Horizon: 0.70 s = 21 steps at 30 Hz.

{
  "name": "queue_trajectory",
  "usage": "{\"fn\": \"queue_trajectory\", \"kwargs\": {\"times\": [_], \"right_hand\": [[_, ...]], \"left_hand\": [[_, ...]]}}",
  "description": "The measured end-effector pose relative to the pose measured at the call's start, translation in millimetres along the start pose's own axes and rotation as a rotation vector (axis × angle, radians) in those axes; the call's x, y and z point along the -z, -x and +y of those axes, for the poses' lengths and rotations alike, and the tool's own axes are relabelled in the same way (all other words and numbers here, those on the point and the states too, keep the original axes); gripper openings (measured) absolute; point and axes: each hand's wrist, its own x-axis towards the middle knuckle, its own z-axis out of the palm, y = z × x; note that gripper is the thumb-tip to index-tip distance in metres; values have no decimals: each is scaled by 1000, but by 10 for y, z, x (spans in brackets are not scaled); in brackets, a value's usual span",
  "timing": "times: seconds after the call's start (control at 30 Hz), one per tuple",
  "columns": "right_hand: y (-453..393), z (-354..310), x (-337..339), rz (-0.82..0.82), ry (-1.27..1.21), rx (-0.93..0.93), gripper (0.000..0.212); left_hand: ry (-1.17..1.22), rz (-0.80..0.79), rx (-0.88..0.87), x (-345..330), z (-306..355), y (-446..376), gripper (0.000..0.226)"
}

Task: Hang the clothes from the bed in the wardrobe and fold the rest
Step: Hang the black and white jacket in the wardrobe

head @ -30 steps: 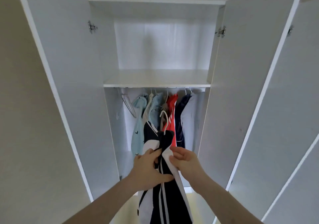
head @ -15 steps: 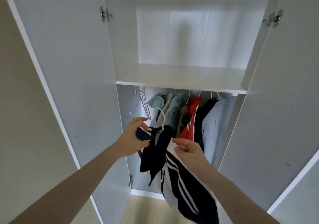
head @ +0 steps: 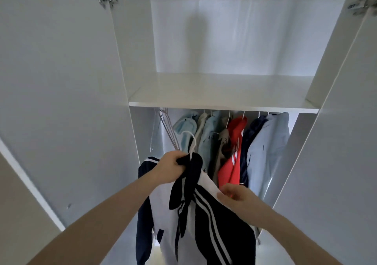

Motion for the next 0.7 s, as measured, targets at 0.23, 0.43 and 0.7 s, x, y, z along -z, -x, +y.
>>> {"fn": "queue_trajectory", "kwargs": {"times": [0.23,0.43,0.7], "right_hand": [[-95,269,-375,147,-125,-136,38],[-349,251,-580,238,-168,-206,37],[-782,217,-596,283,-259,-270,36]], "left_hand": [[50,-85,25,-142,-501,-404,12],[212,-121,318,34,-789,-789,52],[27,33,358,131,-1119,-1325,49]]}}
